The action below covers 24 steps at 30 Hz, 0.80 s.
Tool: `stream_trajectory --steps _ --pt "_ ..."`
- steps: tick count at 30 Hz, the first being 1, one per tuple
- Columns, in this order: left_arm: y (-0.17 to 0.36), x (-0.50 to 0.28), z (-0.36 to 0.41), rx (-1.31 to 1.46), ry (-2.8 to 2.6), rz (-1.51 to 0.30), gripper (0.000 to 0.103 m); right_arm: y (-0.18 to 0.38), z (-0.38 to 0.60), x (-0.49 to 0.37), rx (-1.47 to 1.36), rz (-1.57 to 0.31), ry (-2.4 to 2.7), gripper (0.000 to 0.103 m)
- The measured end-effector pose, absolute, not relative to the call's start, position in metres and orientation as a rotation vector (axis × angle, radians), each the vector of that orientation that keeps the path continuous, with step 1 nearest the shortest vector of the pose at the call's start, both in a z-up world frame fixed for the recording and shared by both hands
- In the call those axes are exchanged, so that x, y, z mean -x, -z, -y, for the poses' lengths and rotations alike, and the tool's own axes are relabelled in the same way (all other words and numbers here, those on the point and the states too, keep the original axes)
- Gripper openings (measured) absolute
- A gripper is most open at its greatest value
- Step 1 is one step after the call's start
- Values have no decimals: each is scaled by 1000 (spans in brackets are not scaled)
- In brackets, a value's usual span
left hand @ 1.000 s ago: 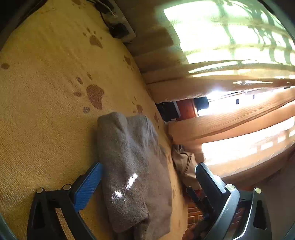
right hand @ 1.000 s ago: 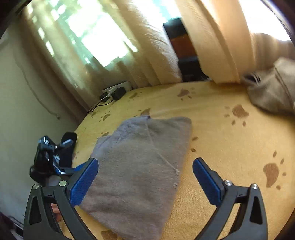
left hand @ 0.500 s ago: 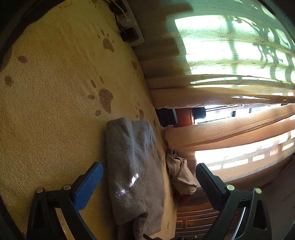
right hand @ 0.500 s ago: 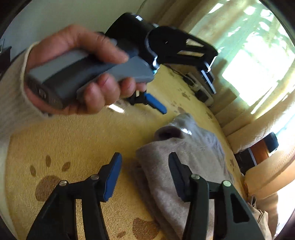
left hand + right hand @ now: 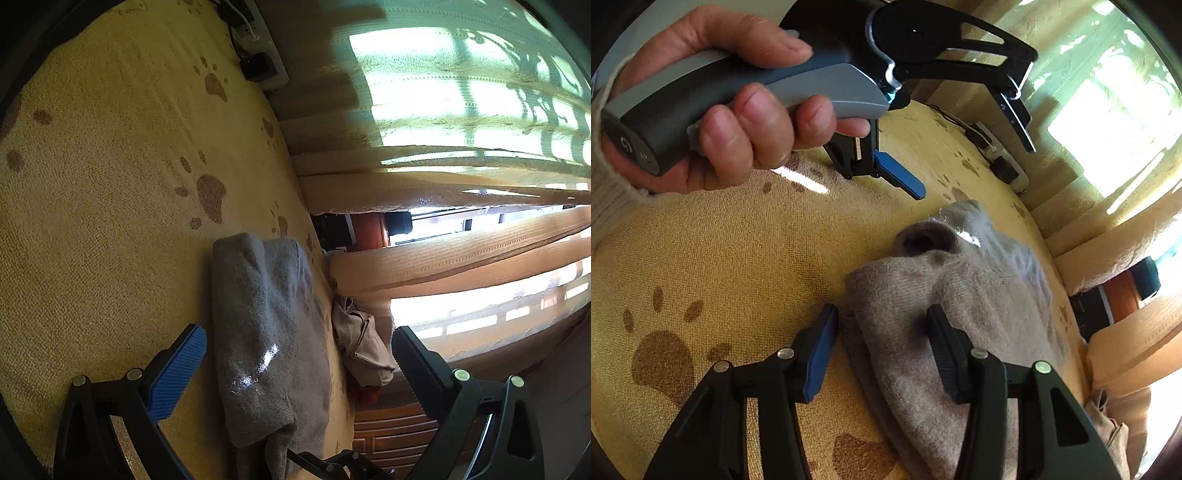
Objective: Fold clothes
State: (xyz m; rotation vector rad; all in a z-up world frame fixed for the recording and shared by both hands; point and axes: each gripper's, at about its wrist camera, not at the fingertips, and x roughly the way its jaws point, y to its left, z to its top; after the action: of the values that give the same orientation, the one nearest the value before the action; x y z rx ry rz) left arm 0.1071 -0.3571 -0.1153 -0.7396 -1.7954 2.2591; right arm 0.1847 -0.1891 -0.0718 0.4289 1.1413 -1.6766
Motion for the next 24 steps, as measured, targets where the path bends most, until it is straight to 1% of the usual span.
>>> stream_trajectory --steps 1,4,7,8,9,10,11,12,15,17,20,24 --pt "115 -107 357 743 -2262 1793 102 72 187 -185 -422 -1150 1670 54" --pt "114 -105 355 758 -2272 1780 102 80 184 -199 -286 -1290 1658 54" --pt "113 -103 353 774 -2284 1758 102 84 186 -204 -240 -1321 1643 47" --pt "112 -102 352 784 -2289 1747 102 83 187 -201 -268 -1299 1638 42" --pt "112 -101 351 794 -2294 1735 102 82 189 -198 -298 -1276 1633 34" --pt "111 -100 350 805 -2299 1723 102 80 190 -193 -346 -1239 1629 29" --pt "111 -99 349 815 -2304 1712 102 78 191 -188 -391 -1203 1636 19" --pt "110 -98 348 824 -2308 1702 102 73 189 -183 -418 -1163 1658 15" --pt "111 -98 348 825 -2303 1706 102 48 183 -161 -466 -1000 1756 14" --pt "112 -100 351 806 -2282 1731 102 30 178 -147 -465 -926 1826 14" --pt "114 -101 355 779 -2239 1770 102 16 175 -134 -446 -897 1878 14" --pt "118 -99 352 870 -2110 1826 102 12 170 -134 -424 -898 1891 14"
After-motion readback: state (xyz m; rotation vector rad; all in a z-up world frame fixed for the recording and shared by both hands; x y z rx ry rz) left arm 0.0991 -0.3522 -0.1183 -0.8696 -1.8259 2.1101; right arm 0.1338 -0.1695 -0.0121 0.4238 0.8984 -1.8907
